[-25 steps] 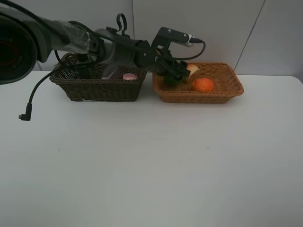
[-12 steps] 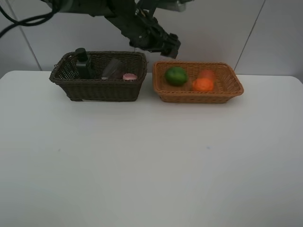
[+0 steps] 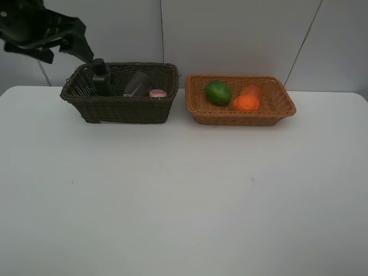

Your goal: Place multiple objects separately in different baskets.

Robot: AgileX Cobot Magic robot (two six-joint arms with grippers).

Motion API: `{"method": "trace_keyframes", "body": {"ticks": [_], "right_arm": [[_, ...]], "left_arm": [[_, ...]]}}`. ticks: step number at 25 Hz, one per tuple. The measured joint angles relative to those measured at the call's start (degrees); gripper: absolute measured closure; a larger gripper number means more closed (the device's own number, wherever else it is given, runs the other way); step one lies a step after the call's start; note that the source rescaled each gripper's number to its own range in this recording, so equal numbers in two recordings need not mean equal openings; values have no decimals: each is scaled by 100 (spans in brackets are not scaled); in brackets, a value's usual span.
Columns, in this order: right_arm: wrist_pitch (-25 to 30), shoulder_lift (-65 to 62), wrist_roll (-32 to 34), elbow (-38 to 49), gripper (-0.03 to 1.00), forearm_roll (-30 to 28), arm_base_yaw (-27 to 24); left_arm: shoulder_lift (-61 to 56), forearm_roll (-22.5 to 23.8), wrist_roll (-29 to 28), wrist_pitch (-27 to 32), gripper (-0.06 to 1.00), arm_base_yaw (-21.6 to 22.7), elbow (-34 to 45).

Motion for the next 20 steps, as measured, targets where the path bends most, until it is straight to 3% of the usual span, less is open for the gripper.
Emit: {"method": "trace_keyframes", "body": {"ticks": [5,14,20], "right_arm": [[0,0,0,0,9,0,0],[0,0,0,0,9,0,0],[0,0,0,0,9,0,0]], "left_arm": [[-2029,20,490,507,-6,411,1010],[-5109,20,564,1051,-6,445,2086],[-6852,20,631,1915,-6,445,3131]]}}
